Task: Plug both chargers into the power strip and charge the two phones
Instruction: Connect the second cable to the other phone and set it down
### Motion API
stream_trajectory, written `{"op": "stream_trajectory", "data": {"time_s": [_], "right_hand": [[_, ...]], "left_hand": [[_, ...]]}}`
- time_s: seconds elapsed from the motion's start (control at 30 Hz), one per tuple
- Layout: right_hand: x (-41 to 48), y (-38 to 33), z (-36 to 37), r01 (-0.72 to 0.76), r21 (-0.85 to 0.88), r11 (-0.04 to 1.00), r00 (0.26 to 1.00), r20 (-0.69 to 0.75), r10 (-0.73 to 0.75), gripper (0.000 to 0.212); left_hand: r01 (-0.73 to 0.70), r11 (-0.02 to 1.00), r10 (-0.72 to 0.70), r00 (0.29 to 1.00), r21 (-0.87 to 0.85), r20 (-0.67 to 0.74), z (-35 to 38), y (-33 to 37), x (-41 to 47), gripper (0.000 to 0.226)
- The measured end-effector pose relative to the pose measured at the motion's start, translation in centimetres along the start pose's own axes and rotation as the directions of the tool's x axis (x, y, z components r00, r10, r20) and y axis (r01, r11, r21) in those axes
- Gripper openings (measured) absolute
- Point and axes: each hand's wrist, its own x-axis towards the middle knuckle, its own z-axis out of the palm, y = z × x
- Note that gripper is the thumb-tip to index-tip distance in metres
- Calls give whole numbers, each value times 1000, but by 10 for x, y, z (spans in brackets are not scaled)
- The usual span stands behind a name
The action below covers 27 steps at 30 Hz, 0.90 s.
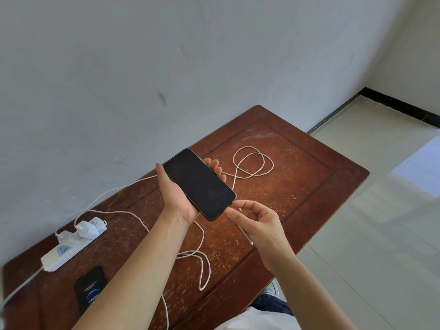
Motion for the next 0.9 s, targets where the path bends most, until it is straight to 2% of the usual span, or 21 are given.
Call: {"op": "stream_trajectory", "data": {"time_s": [0.07, 0.2, 0.33, 0.63, 0.9], "right_hand": [[1, -2, -1, 10, -23, 1000, 1000, -3, -10, 33], [5, -3, -2, -2, 77, 997, 1000, -27, 4, 34], [5, -1, -3, -33, 69, 997, 998, 62, 28, 33], [1, 11, -7, -25, 28, 999, 993, 115, 21, 33], [-1, 12, -12, -35, 42, 998, 991, 133, 29, 32]], "left_hand": [[7, 1000, -7, 1000, 2, -2, 1, 2, 0, 96], [34, 998, -34, 999, 47, 2, 2, 7, -2, 98], [37, 991, -40, 999, 131, 16, 3, 8, -4, 104], [61, 992, -66, 997, 110, 48, 10, 4, -9, 111], [57, 994, -60, 998, 98, 25, 13, -2, -14, 105]]}}
